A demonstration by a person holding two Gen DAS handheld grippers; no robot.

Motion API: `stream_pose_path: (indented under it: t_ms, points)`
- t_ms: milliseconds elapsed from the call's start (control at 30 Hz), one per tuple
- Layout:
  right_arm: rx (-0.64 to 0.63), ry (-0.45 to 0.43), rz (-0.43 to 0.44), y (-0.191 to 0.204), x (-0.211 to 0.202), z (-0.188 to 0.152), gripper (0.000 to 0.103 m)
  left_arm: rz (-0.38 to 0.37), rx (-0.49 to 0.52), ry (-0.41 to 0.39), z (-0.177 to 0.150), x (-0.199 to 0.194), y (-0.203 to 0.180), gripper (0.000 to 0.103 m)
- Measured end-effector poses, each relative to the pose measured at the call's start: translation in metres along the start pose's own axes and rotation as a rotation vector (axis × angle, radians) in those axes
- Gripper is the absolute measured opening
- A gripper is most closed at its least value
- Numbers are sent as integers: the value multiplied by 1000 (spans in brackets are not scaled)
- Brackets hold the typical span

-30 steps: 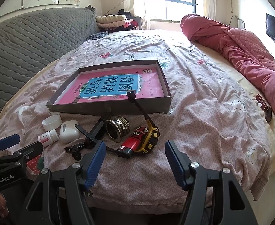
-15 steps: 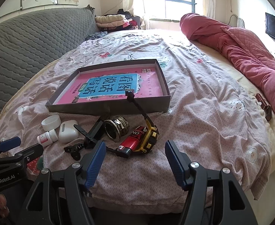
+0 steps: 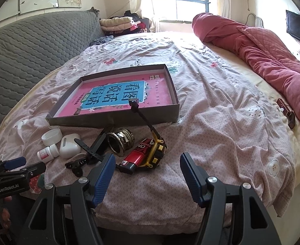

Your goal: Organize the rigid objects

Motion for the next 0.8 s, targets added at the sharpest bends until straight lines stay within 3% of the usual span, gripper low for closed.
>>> stream_pose_path:
  t_ms: [300,633,700,800]
  points:
    - [19,11,3,-6,9,1,65,-55,5,11,9,15,-5,83]
    - [59,26,-4,-17,21,6,65,-112,20,2,16,19,-9,44]
    - [84,33,-9,-24,23,6,65,-120,32,0,16,19,-12,38]
    - [123,47,-18,-35,28,6,65,-125,49,-4,17,21,-16,38]
Point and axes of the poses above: each gripper's, at about its wrist camera, not at the fingertips, and x roughly the way its jaws point, y to its left, z to its top, the point moved 7 cm from there along x, roughly the way its jaws point, and after that the axes turned 4 degrees about y, right-handed, at the moved point
